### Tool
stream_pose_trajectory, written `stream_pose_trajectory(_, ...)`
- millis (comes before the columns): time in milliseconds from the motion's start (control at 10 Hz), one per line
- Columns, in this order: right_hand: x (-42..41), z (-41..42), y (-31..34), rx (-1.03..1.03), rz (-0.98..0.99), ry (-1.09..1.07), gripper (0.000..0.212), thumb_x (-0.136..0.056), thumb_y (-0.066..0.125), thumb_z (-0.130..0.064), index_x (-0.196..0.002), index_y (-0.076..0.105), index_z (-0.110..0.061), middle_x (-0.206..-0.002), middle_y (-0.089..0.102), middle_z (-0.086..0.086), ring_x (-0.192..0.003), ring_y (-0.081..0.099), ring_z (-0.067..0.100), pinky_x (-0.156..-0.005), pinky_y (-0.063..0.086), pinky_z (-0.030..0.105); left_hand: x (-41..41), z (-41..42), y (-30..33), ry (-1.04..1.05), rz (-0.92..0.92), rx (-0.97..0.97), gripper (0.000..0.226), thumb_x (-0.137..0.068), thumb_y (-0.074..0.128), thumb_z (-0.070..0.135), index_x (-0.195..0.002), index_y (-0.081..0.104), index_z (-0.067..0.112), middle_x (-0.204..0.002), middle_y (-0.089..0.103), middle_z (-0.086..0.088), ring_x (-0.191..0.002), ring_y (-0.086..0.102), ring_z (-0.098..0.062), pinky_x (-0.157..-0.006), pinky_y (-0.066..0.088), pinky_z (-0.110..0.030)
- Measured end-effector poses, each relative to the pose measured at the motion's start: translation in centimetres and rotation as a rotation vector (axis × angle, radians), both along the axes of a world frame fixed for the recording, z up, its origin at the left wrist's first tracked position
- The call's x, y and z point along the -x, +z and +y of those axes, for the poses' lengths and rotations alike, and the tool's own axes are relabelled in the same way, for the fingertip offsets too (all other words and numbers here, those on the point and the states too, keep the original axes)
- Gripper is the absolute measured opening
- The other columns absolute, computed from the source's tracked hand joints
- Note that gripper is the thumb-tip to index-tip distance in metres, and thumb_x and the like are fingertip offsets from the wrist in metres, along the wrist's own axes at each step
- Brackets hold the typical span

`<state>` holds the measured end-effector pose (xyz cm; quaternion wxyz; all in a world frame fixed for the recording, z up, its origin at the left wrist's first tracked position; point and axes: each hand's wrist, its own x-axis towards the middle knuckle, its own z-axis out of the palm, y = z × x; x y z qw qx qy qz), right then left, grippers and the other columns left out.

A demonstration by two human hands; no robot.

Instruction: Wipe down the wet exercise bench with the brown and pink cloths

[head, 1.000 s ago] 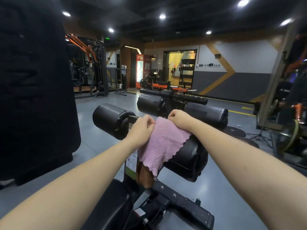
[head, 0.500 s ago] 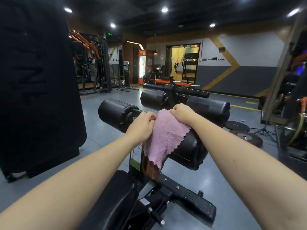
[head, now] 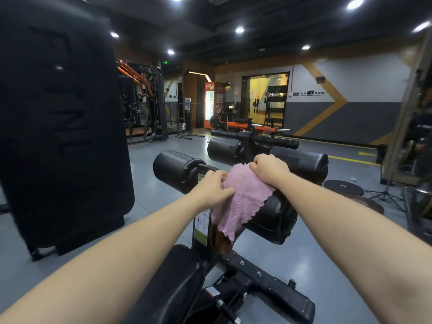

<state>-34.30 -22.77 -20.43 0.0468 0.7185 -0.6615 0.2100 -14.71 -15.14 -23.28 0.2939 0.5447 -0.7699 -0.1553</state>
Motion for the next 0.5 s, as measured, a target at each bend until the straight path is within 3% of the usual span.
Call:
stream_pose_trajectory(200, 0.0, 0.4, -0.3, 0.104, 0.042, -0.029, 0.033, -0.104, 0.04, -0.041, -0.099, 0.062, -0.017, -0.091, 0.067, 0.004, -0.084, 0.065, 0.026, -0.082, 0.056, 0.047, 0.6, 0.5, -0.4, 0.034, -0.018, -0.008, 0.067, -0.095, 0.062, 0.038, -0.152, 0.034, 0.017, -0.153, 0.036, -0.009, -0.134, 0.047, -0.026, -0.11, 0.044, -0.04)
stream_pose_trajectory(300, 0.2, 0.5, -0.1, 0.038, -0.021, -0.053, 0.036, -0.104, 0.038, -0.046, -0.099, 0.062, -0.019, -0.095, 0.067, 0.004, -0.087, 0.064, 0.026, -0.085, 0.055, 0.047, 0.5, 0.5, -0.8, 0.041, 0.014, -0.013, 0.066, -0.095, 0.061, 0.04, -0.152, 0.034, 0.018, -0.153, 0.036, -0.007, -0.134, 0.048, -0.025, -0.111, 0.043, -0.043)
stream_pose_trajectory(500, -0.1, 1.5, 0.8, 0.08, -0.092, -0.024, 0.038, -0.104, 0.036, -0.046, -0.101, 0.064, -0.02, -0.098, 0.068, 0.003, -0.09, 0.064, 0.025, -0.091, 0.052, 0.05, -0.3, 1.3, -0.6, 0.079, 0.071, 0.1, 0.055, -0.097, 0.059, 0.038, -0.145, 0.043, 0.019, -0.148, 0.043, -0.003, -0.122, 0.054, -0.015, -0.091, 0.045, -0.027)
